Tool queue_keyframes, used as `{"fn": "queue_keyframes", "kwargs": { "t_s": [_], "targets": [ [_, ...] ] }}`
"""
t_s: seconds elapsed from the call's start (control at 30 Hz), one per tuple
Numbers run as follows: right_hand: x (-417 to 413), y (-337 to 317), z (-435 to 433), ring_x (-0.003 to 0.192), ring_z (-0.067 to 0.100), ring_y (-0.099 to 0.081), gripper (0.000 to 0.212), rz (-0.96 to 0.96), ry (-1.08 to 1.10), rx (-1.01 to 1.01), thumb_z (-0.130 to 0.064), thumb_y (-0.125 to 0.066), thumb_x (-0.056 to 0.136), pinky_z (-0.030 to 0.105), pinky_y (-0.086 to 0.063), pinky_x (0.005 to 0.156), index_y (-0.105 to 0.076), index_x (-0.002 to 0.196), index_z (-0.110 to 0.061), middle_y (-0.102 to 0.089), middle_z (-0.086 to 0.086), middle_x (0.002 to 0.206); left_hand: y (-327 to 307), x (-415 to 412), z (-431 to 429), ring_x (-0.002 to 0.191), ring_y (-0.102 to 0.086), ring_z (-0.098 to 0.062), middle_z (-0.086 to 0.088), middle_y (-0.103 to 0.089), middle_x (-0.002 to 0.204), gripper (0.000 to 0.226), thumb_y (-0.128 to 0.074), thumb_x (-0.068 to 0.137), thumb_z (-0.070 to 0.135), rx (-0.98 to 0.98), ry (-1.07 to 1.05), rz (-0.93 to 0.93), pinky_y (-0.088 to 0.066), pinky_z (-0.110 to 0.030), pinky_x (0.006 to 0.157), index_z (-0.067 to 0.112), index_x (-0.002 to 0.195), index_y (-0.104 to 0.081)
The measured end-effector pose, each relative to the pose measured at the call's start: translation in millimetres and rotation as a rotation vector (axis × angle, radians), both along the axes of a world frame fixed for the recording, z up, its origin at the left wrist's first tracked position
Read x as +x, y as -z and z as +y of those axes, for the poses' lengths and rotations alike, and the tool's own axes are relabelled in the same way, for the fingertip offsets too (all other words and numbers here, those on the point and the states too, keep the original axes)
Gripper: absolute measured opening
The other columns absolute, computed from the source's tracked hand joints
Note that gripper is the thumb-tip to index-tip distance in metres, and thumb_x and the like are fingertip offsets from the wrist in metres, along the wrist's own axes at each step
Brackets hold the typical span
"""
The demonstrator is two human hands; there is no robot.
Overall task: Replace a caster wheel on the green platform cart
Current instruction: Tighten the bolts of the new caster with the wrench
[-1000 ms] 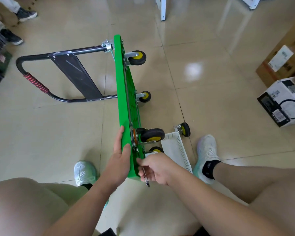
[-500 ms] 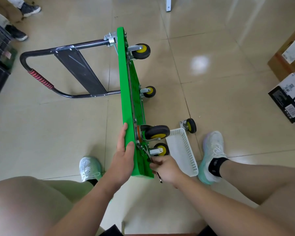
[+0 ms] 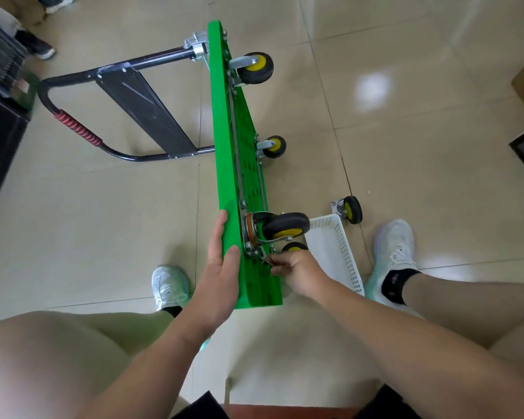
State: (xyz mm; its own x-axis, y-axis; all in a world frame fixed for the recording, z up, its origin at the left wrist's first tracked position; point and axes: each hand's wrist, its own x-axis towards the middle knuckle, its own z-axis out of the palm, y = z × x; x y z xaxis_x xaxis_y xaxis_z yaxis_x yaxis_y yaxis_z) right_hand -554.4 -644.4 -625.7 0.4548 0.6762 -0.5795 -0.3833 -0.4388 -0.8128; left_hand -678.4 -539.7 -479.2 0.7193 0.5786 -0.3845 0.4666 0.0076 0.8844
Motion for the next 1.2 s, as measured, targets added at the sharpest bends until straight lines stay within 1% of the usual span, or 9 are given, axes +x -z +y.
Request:
{"fn": "queue_keyframes", "kwargs": {
  "t_s": [0.07, 0.17, 0.27, 0.43, 0.57, 0.7, 0.83, 1.0, 1.2],
  "targets": [
    [0.0, -0.6, -2.7, 0.107, 0.018, -0.061, 0.031, -0.075, -0.039, -0.003, 0.009, -0.061, 0.091, 0.002, -0.045, 0.086, -0.07, 0.12, 0.002, -0.069, 0.012, 0.12, -0.8, 0.7, -0.8, 0.125, -0.055, 0.006, 0.048, -0.045, 0.136, 0.057, -0.032, 0.111, 0.031, 0.011, -0.005, 0.003, -0.044, -0.045, 0.116, 0.076, 0.143, -0.021],
    [-2.9, 0.0, -0.3, 0.115, 0.027, -0.062, 0.029, -0.081, -0.05, -0.01, 0.009, -0.064, 0.089, 0.031, -0.045, 0.109, -0.075, 0.112, -0.005, -0.071, 0.007, 0.113, -0.4, 0.5, -0.9, 0.128, -0.053, 0.005, 0.043, -0.043, 0.142, 0.061, -0.03, 0.113, 0.023, 0.022, 0.002, -0.002, -0.042, -0.044, 0.117, 0.078, 0.14, -0.02],
    [-4.1, 2.8, -1.6, 0.113, 0.027, -0.064, 0.031, -0.076, -0.076, -0.022, 0.004, -0.071, 0.086, 0.045, -0.043, 0.112, -0.08, 0.1, -0.022, -0.074, -0.002, 0.106, 1.1, 0.2, -1.0, 0.136, -0.051, -0.005, 0.032, -0.042, 0.152, 0.059, -0.033, 0.11, 0.03, 0.032, 0.0, -0.008, -0.041, -0.048, 0.118, 0.081, 0.138, -0.021],
    [-7.6, -8.0, -11.5, 0.1, 0.018, -0.069, 0.027, -0.128, -0.177, -0.049, -0.006, -0.072, 0.09, 0.037, -0.053, 0.101, -0.075, 0.115, -0.013, -0.075, -0.001, 0.108, -1.7, 0.8, -1.4, 0.132, -0.052, -0.001, 0.039, -0.04, 0.146, 0.064, -0.028, 0.113, 0.024, 0.048, 0.01, 0.007, -0.042, -0.045, 0.117, 0.084, 0.133, -0.02],
    [-17.3, -13.2, -16.1, 0.085, 0.013, -0.067, 0.028, -0.109, -0.174, -0.02, -0.003, -0.067, 0.093, 0.032, -0.057, 0.09, -0.071, 0.12, -0.007, -0.073, -0.002, 0.101, -2.1, 0.7, -1.3, 0.137, -0.05, -0.011, 0.022, -0.038, 0.158, 0.062, -0.028, 0.112, 0.028, 0.044, 0.015, -0.003, -0.041, -0.051, 0.117, 0.085, 0.134, -0.017],
    [-21.8, -8.4, -11.8, 0.101, 0.019, -0.068, 0.03, -0.079, -0.108, -0.028, -0.002, -0.065, 0.094, 0.035, -0.051, 0.103, -0.071, 0.122, -0.009, -0.072, -0.002, 0.108, -0.6, 0.8, -1.3, 0.14, -0.049, -0.016, 0.018, -0.036, 0.161, 0.057, -0.031, 0.1, 0.042, 0.052, 0.026, -0.022, -0.04, -0.053, 0.118, 0.086, 0.133, -0.016],
    [-15.0, -1.3, 0.4, 0.117, 0.029, -0.062, 0.03, -0.102, -0.042, -0.049, 0.005, -0.065, 0.091, 0.038, -0.04, 0.113, -0.072, 0.119, -0.004, -0.071, 0.01, 0.119, -3.6, 1.1, -1.5, 0.134, -0.05, 0.002, 0.044, -0.044, 0.141, 0.062, -0.029, 0.113, 0.025, 0.026, 0.015, -0.015, -0.04, -0.046, 0.119, 0.082, 0.134, -0.019],
    [-6.4, 4.1, 8.1, 0.111, 0.025, -0.059, 0.03, -0.12, 0.023, -0.002, 0.014, -0.057, 0.092, 0.007, -0.047, 0.088, -0.069, 0.118, 0.006, -0.068, 0.019, 0.123, -4.0, 3.2, -3.2, 0.125, -0.057, 0.004, 0.04, -0.047, 0.14, 0.064, -0.029, 0.113, 0.023, 0.0, -0.01, -0.001, -0.045, -0.045, 0.115, 0.083, 0.133, -0.024],
    [-5.0, 1.1, 11.2, 0.111, 0.018, -0.062, 0.031, -0.198, -0.08, 0.033, 0.005, -0.062, 0.092, 0.028, -0.042, 0.109, -0.074, 0.117, -0.009, -0.071, 0.0, 0.113, 1.5, 2.9, -2.0, 0.136, -0.051, -0.002, 0.035, -0.045, 0.149, 0.058, -0.035, 0.1, 0.038, -0.001, -0.013, -0.024, -0.041, -0.048, 0.118, 0.083, 0.135, -0.025]
  ]
}}
